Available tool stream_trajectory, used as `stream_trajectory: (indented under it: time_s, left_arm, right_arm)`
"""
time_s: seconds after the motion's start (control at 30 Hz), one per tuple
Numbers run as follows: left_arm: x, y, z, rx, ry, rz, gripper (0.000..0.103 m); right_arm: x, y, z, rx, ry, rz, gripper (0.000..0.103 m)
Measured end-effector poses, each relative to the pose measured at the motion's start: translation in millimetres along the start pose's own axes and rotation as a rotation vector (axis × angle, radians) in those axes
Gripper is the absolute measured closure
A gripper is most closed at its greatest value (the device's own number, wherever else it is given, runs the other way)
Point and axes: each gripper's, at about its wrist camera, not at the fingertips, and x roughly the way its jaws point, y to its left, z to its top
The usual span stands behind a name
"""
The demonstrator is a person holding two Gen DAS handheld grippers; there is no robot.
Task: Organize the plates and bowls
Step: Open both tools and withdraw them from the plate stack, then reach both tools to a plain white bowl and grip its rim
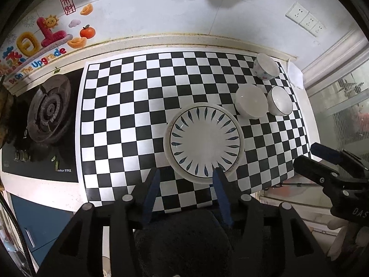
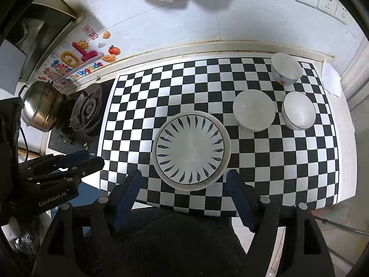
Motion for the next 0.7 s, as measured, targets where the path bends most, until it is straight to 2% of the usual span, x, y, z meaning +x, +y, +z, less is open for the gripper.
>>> stream_trajectory:
  time_s: [0.2,0.37,0.53,0.7]
  left_arm:
    - [2.3,4.8,3.2,0.016,0.004,-0.016,0.058]
    - [8.8,-3.5,17.9,0.040,-0.004,-0.047,0.058]
    - [36.9,-32.9,49.1,0.048,-0.003,-0.090,0.058]
    - [100.0,-77.3,96.9,0.046,0.025,-0.088,0.058]
  right_arm:
    - [1.3,-0.4,-2.9,0.040,0.004,-0.020,0.024]
    - [-0.1,-13.7,-3.0,0.111,-0.015,-0.026,0.023]
    - [1.6,-69.0,8.8,0.227,-0.072,-0.036,0.023]
    - [34.7,-141.3,31.5,0.320,-0.084,-0.019,0.023]
